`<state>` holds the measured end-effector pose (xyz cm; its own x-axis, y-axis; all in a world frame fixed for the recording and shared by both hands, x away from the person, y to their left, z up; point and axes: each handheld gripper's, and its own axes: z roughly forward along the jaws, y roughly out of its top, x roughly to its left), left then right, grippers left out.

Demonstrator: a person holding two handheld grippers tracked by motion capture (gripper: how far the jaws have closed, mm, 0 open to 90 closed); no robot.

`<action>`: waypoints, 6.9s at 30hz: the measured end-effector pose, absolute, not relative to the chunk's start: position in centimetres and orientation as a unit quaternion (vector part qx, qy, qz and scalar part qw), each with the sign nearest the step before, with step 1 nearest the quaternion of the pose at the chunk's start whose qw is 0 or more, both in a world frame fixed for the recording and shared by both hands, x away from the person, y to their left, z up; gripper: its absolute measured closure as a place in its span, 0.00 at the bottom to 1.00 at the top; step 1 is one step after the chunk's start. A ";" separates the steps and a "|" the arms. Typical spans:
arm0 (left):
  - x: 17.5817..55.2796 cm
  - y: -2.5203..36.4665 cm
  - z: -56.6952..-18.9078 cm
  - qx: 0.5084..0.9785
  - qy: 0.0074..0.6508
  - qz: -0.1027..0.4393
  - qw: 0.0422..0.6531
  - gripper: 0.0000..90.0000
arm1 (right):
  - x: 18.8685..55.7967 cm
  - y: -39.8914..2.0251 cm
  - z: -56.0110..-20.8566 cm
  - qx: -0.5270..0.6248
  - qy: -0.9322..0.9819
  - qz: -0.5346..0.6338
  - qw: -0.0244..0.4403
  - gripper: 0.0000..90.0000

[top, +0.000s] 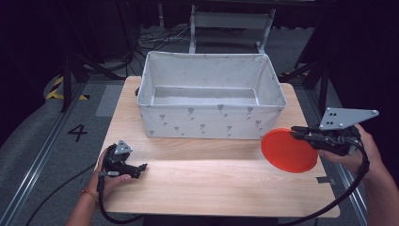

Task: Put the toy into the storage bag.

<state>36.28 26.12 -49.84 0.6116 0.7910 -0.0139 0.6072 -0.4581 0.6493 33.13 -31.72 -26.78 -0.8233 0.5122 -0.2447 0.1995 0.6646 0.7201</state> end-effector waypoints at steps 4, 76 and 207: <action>36.3 26.1 -49.8 0.841 0.416 0.146 0.314 0.01 | 33.1 -31.8 -25.5 0.195 0.884 0.360 0.225 0.92; 36.3 26.1 -49.9 0.840 0.417 0.145 0.315 0.00 | 49.4 -23.2 -17.1 0.161 0.886 0.358 0.247 0.92; 36.4 26.2 -49.8 0.846 0.408 0.143 0.314 0.00 | 49.3 -25.8 -27.3 0.312 0.848 0.333 0.270 0.25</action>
<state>36.45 26.22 -49.82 0.6268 0.7791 -0.0141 0.6000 -0.4709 0.6467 49.33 -25.83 -27.26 -0.6591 0.7093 -0.2502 0.3494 0.5833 0.7333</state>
